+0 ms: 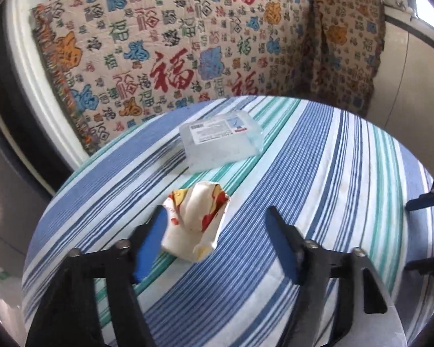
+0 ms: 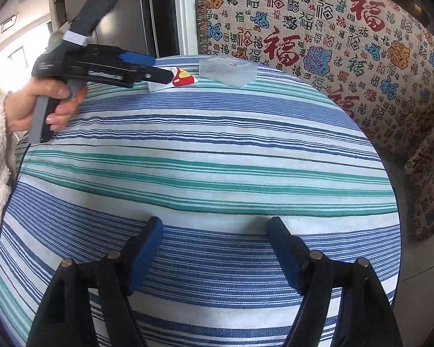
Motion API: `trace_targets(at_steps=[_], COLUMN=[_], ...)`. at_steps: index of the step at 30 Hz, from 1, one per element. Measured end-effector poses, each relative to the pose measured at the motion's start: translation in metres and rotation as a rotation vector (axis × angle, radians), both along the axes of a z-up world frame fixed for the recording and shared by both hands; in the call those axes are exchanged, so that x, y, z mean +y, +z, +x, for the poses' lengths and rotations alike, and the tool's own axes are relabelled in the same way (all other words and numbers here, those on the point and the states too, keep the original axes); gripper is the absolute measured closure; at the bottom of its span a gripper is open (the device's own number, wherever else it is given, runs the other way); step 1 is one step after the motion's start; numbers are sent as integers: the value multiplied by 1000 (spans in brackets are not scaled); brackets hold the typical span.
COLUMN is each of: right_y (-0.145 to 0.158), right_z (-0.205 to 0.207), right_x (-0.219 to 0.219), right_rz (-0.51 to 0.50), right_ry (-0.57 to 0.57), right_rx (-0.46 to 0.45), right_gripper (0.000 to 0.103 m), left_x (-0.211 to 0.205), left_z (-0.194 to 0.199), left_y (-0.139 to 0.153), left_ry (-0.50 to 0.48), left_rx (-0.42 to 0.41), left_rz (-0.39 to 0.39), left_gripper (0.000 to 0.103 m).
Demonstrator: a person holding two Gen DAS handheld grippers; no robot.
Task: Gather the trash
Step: 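Grasp the white-and-red paper wrapper with the left tool while the right tool grasps the clear plastic box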
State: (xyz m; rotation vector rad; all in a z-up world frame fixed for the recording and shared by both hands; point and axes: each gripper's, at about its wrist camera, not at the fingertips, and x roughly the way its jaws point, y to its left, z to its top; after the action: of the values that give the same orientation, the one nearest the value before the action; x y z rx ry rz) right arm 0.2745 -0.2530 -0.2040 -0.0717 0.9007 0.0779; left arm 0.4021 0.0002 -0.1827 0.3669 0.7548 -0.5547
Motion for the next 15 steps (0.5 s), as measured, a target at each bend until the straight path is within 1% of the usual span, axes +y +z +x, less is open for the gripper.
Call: trace_targets(at_steps=[1,2,4,6,8,9,11,15], right_y=[0,0,0,0,-1,-1,-1,0], right_z=[0,0,0,0,1,0,1,0], right_x=[0,0,0,0,0,0,0,0], right_rz=[1,2,2,2,1,1,1,2], right_ry=[0,1,1,3,2,2,3,5], right_rx=[0,1,1,2,3,3,3,5], right_gripper=[26,26,26,25,25,25,25,25], left_x=[-3,-5,-4,5,19,28,40,50], left_z=[0,3,0,-5,-17,-28,-51,-108], left_y=[-5,-10,-11,-6,2,8,15,22], left_ry=[-2,0,38,104,182,225,273,309], left_rx=[8,22,6,16,39,65,101,123], left_rz=[15,27,22,-7,-42,-67,-106,-126], left_gripper=[63,89,88,93,96,96,96,96])
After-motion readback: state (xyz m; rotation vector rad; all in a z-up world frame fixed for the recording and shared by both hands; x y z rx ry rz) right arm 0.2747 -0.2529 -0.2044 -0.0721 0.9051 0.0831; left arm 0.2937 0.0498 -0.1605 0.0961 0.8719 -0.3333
